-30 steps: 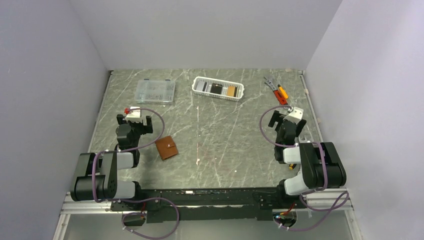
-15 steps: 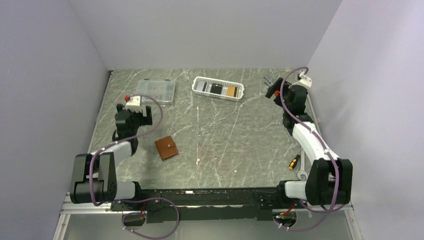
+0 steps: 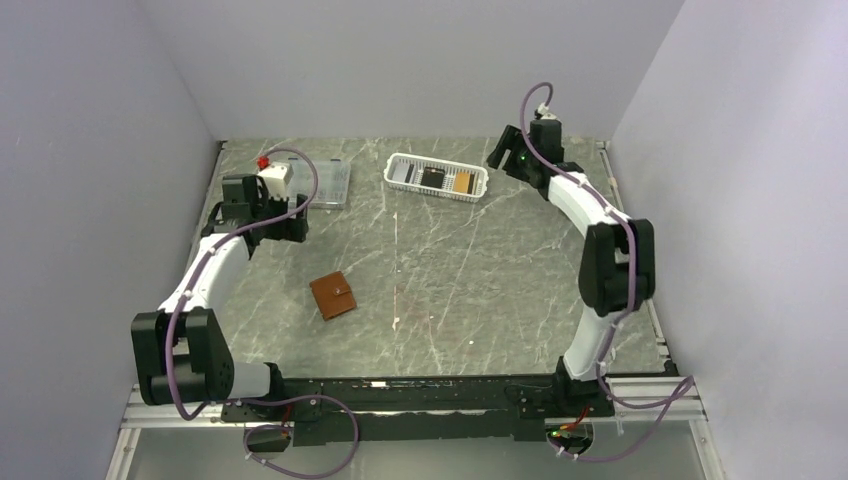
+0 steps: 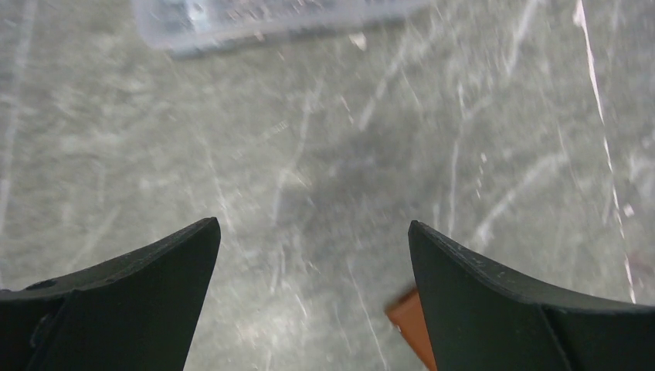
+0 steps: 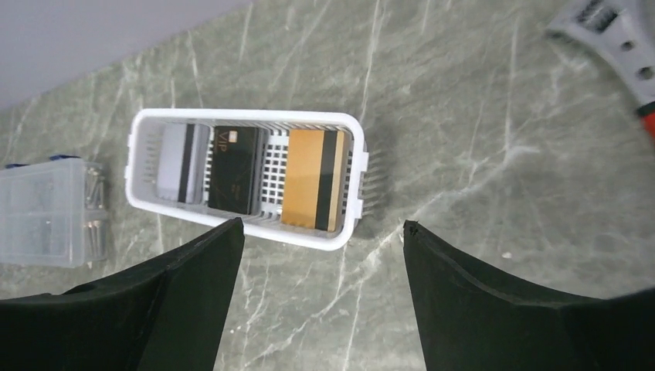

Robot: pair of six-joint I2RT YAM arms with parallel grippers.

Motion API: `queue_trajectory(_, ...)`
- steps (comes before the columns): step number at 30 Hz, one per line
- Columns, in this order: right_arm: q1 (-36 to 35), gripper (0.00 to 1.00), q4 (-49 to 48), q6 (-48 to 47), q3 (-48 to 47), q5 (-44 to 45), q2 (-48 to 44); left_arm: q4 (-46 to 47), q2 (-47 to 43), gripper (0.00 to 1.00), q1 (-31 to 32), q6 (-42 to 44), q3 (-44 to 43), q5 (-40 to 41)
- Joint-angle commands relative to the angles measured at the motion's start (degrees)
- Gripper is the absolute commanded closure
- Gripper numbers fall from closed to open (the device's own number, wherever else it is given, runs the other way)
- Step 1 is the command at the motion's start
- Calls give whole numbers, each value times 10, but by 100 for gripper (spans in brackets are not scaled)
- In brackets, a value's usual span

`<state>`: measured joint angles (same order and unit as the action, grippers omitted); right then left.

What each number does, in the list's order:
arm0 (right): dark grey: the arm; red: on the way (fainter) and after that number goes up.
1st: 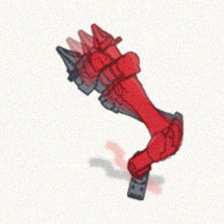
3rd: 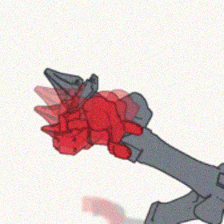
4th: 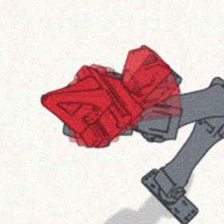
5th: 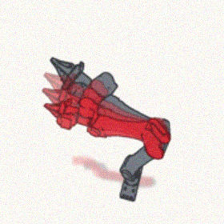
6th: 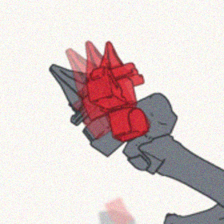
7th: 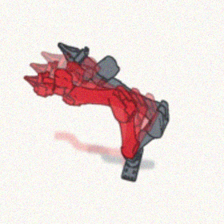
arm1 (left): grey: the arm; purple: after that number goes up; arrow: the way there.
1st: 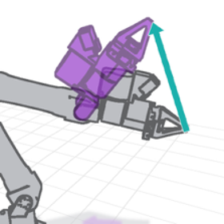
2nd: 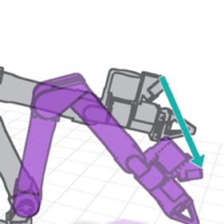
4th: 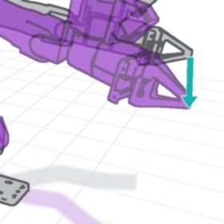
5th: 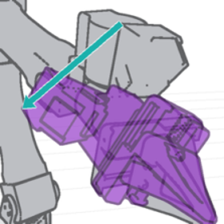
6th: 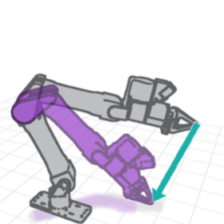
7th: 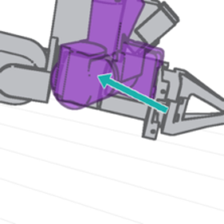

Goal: Put the credit cards into the card holder
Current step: Move the storage box to the center of the board.

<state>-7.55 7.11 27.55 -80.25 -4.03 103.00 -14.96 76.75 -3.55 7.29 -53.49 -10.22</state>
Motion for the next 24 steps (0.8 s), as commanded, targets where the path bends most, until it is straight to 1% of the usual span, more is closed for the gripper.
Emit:
queue_trajectory(1, -2, 22, 30, 26, -74, -40, 77, -135, -38, 1, 2, 29, -25, -75)
queue_trajectory(6, -1, 25, 55, 35, -152, -56, 167, -165, -71, 1, 2, 56, -8, -81)
queue_trajectory(14, 0, 36, 66, 56, -207, -68, 246, -178, -110, 1, 2, 69, 20, -77)
queue_trajectory(19, 0, 45, 59, 73, -210, -72, 266, -192, -127, 1, 3, 81, 22, -72)
queue_trajectory(21, 0, 51, 54, 78, -202, -72, 266, -191, -131, 1, 2, 90, 26, -57)
queue_trajectory(24, 0, 57, 43, 87, -182, -73, 260, -189, -134, 1, 2, 99, 32, -44)
